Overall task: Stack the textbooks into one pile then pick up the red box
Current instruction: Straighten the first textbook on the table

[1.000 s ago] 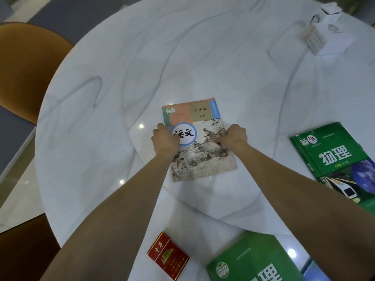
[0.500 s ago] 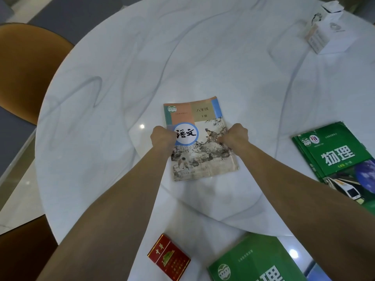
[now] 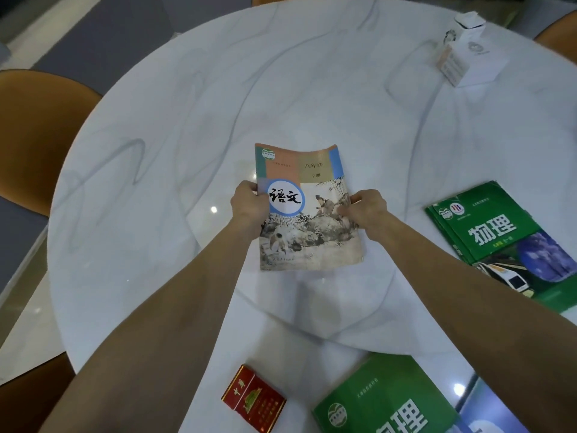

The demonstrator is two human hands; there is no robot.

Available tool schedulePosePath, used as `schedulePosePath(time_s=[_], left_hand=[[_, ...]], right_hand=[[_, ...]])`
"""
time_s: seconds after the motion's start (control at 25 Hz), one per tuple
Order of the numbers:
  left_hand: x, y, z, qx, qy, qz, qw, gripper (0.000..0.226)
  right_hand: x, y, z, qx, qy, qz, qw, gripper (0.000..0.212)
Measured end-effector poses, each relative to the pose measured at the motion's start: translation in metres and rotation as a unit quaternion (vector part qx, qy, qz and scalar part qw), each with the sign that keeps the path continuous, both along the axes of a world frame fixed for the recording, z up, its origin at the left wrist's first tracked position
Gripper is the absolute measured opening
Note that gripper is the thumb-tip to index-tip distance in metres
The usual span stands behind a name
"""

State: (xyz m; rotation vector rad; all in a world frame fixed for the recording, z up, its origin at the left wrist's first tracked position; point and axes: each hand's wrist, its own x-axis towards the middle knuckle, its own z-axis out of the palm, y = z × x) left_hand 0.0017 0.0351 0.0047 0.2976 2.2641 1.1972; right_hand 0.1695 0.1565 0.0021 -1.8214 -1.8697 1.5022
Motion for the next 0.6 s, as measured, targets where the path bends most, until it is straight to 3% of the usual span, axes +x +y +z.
schedulePosePath(time_s=[0.16,0.4,0.6], left_hand=[[0.022,0.023,0.008,0.023,-0.024,-0.024,0.999,0.025],[0.065,0.052,-0.004,0.02,-0.049,-0.069,0.996,0.024],[0.09,0.055,-0.024,-0.011,-0.054,-0.083,0.995,0.024]], right_hand=[[0.033,0.017,0.018,0.025,0.025,-0.037,0.999,0.016],[0.085,0.026,0.014,0.029,0.001,-0.076,0.997,0.014],[0.115,0.024,-0.008,0.015,-0.019,-0.09,0.996,0.025]])
